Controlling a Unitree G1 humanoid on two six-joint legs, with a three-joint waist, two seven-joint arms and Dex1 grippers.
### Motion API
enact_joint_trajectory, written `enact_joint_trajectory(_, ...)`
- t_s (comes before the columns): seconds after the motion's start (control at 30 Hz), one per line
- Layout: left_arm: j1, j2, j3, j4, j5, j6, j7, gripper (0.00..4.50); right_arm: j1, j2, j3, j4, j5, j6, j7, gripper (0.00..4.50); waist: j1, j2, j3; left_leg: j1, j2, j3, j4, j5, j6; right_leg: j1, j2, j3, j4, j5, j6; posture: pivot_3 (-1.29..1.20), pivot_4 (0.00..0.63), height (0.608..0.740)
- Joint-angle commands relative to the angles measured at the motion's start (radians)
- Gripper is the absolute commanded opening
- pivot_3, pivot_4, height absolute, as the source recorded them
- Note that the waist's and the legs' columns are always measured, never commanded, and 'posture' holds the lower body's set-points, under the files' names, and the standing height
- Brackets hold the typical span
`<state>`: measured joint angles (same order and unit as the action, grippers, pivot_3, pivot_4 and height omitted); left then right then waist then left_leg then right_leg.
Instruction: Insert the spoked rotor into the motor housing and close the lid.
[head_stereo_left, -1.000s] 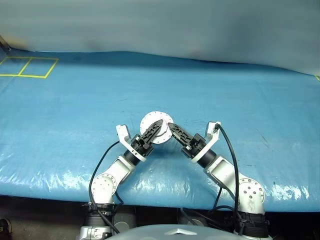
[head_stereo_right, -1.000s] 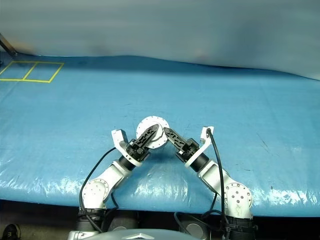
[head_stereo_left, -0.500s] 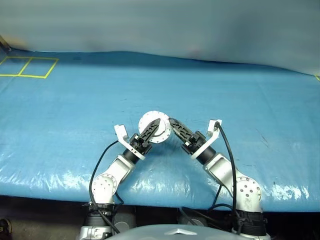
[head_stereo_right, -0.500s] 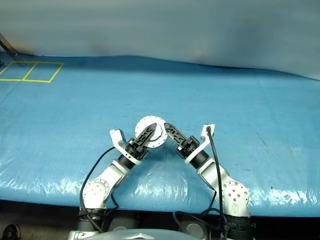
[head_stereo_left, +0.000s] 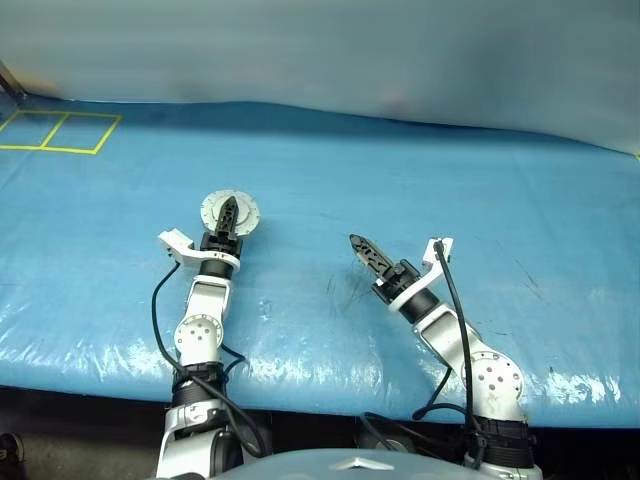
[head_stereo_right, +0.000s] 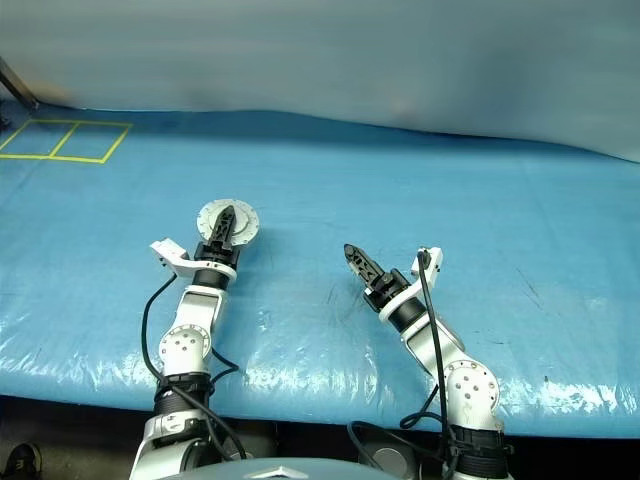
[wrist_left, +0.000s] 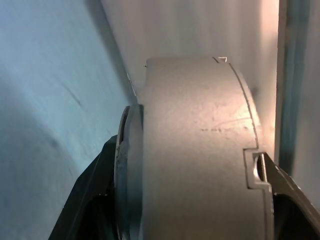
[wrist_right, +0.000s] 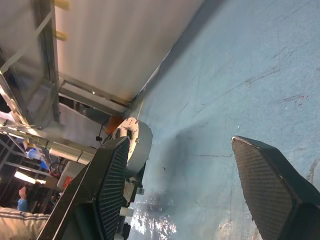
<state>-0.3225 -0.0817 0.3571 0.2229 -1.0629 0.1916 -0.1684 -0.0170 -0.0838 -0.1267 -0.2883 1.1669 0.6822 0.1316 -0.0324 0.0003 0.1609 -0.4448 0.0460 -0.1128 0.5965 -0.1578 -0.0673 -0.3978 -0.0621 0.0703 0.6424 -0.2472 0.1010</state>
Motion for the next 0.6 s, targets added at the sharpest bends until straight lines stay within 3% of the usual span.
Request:
enact_joint_trajectory(0.03,-0.062,0.015,0.043,0.041,0.079,-0.060,0.073,2.53,-0.009,0.000,-0.011,-0.022,-0.006,-0.012,0.016,3.42,-0.002,0.000,0.000,0.000,0.000,0.000,0.000,0.000,0.000,0.000,0.000,0.000,0.000,0.000,0.000,0.00,0.150,0.740)
enact_joint_trajectory(0.27,-0.089,0.021,0.089,0.115,0.215,-0.122,0.192,2.53,-0.009,-0.005,0.001,-0.025,-0.042,-0.005,0.023,3.42,-0.008,-0.001,0.001,0.001,0.000,0.000,0.000,0.001,0.000,0.001,0.000,0.000,0.001,0.001,0.002,0.00,0.150,0.740)
enact_joint_trajectory(0.3,-0.079,0.014,0.095,0.103,0.222,-0.135,0.197,3.11,-0.008,-0.004,0.002,-0.025,-0.044,-0.004,0.024,3.46,-0.008,-0.001,0.001,0.001,0.000,0.000,0.000,0.001,0.000,0.001,0.000,0.001,0.001,0.001,0.002,0.00,0.150,0.740)
enact_joint_trajectory(0.43,-0.046,0.012,0.122,0.066,0.324,-0.242,0.288,4.31,-0.008,0.001,0.000,-0.024,-0.048,0.001,0.026,3.46,-0.013,-0.001,0.000,0.005,0.000,0.000,-0.001,0.001,-0.001,0.004,0.001,0.001,0.001,0.001,0.001,0.00,0.150,0.740)
enact_joint_trajectory(0.6,0.019,0.048,0.131,-0.016,0.519,-0.341,0.428,4.48,-0.007,0.002,-0.002,-0.016,-0.043,0.016,0.022,3.46,-0.018,-0.001,0.000,0.009,0.000,0.000,-0.003,0.001,-0.001,0.006,0.001,0.001,0.001,0.000,0.000,0.00,0.150,0.740)
